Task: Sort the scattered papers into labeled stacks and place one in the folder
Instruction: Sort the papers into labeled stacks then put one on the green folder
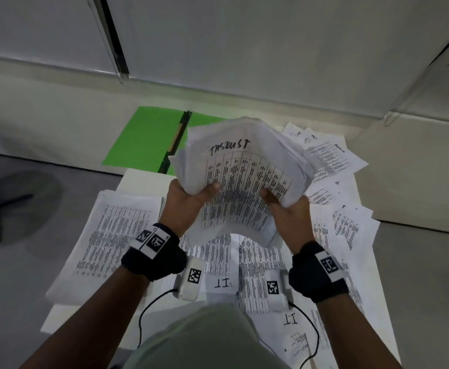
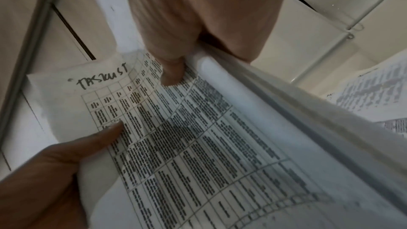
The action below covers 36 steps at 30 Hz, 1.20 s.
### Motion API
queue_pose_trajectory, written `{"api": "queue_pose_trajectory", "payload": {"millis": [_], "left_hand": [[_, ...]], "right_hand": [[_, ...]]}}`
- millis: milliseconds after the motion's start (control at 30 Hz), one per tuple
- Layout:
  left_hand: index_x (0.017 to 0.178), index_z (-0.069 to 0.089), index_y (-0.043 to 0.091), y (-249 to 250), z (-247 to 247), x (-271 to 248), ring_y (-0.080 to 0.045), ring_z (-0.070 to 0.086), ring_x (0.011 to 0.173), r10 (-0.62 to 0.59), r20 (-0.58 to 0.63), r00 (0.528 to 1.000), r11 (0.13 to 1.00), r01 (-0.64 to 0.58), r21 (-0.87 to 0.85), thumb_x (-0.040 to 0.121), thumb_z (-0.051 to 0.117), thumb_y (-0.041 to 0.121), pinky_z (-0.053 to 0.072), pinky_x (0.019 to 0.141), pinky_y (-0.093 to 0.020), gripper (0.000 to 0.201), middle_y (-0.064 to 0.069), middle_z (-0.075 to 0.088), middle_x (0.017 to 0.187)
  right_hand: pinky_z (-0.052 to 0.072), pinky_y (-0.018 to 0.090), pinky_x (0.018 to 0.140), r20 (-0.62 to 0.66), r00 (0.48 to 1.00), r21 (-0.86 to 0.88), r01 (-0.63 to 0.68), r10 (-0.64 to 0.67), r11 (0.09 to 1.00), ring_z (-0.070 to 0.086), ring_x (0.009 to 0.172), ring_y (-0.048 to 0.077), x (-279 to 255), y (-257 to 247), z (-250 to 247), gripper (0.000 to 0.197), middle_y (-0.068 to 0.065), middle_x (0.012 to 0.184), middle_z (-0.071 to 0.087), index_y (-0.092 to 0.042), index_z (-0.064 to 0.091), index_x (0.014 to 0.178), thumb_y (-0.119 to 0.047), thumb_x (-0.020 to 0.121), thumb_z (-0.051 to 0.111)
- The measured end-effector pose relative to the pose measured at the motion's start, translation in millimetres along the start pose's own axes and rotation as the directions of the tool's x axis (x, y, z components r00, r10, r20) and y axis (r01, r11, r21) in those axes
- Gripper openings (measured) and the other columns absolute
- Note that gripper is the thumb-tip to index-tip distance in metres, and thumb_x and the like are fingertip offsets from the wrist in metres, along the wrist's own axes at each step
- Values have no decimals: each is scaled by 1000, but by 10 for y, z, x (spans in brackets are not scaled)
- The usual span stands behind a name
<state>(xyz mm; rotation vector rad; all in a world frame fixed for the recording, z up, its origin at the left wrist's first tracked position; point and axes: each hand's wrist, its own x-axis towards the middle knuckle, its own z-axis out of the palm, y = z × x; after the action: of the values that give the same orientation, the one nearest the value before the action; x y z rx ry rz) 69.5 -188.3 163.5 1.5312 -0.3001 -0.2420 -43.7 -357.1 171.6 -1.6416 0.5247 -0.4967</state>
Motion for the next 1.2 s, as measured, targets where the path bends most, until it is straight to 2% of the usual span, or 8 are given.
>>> {"api": "queue_pose_trajectory", "payload": {"millis": [167, 333, 433, 533, 633, 733, 900, 1200], "left_hand": [[90, 64, 5, -47, -8, -21, -20, 62, 79, 17, -19, 1000, 1000, -17, 22, 76, 79, 20, 54, 73, -35, 25, -14, 62, 87], [100, 65, 3, -521, -172, -144, -27, 71, 90, -241, 71, 968, 965, 230, 127, 52, 90, 42, 56, 81, -54, 67, -14, 73, 97], [96, 68, 19, -655, -262, -187, -18, 72, 88, -291, 41, 956, 955, 288, 70, 35, 88, 60, 59, 79, -42, 76, -1, 76, 92], [99, 68, 22, -525, -275, -164, -17, 71, 88, -203, 64, 977, 978, 205, -33, 46, 86, 55, 57, 77, -36, 65, 2, 76, 93], [110, 51, 6, -436, -304, -147, -18, 68, 87, -99, 83, 992, 976, 113, -187, 68, 75, 23, 55, 73, -29, 52, -1, 72, 94], [100, 46, 8, -411, -408, -194, -22, 58, 83, -76, 65, 995, 963, 90, -255, 74, 60, 8, 48, 71, -35, 29, -11, 63, 89], [89, 49, 6, -386, -504, -262, -26, 56, 83, -95, 0, 995, 975, 93, -200, 95, 47, 3, 48, 82, -44, 8, -19, 58, 85], [90, 45, 17, -297, -416, -171, -18, 45, 69, 60, -13, 998, 998, -60, -36, 98, 39, 23, 41, 69, -42, 12, -3, 53, 75]], "right_hand": [[55, 51, 76, -12, 1000, 35, 27, -27, 999, 57, 84, 42, -43, 44, 29, 17, 33, 94, 59, -36, 65, 91, -20, 87, 69], [56, 46, 88, 125, 973, -109, -178, 191, 978, 69, 83, 8, -153, 528, 10, 7, 1, 86, 72, -20, 65, 91, -20, 85, 69], [58, 36, 82, 160, 965, -153, -184, 208, 971, 68, 85, 4, -179, 698, -35, 13, 5, 96, 72, -18, 66, 98, -25, 86, 68], [56, 23, 73, 141, 971, -84, -184, 194, 979, 69, 83, 3, -153, 684, -64, 9, 2, 90, 73, -21, 66, 92, -14, 87, 67], [54, 14, 68, 133, 981, -48, -135, 140, 990, 69, 80, -2, -81, 671, -93, 21, -10, 85, 73, -29, 66, 90, -8, 86, 68], [53, 10, 68, 100, 988, -23, -118, 120, 993, 68, 78, -4, -13, 715, -107, 23, -19, 79, 74, -30, 67, 90, -8, 86, 69], [52, 10, 64, 114, 988, -21, -99, 101, 995, 67, 73, -4, 8, 715, -122, 17, -19, 77, 73, -25, 67, 88, -9, 84, 68], [57, 22, 73, 142, 985, 32, -102, 96, 994, 70, 80, 4, 33, 665, -102, 22, -9, 83, 76, -26, 69, 92, -7, 82, 72]]}}
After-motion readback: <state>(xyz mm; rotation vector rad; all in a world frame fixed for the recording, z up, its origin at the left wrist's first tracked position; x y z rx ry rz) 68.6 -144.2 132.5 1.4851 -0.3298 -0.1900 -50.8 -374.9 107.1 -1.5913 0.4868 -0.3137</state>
